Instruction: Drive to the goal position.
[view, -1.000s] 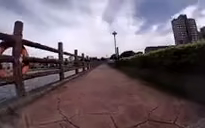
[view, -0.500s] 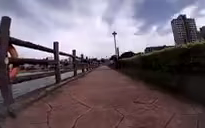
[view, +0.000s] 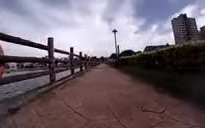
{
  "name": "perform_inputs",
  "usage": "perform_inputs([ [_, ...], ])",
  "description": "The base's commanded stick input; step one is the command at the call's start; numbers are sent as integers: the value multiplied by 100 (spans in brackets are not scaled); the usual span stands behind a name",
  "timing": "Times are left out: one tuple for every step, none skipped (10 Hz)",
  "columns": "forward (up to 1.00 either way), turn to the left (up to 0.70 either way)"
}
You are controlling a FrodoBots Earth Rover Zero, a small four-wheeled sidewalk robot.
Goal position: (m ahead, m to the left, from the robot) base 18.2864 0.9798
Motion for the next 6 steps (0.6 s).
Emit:
perform_inputs([
  [70, -4],
  [70, -3],
  [70, -2],
  [70, -1],
  [70, -1],
  [70, -1],
])
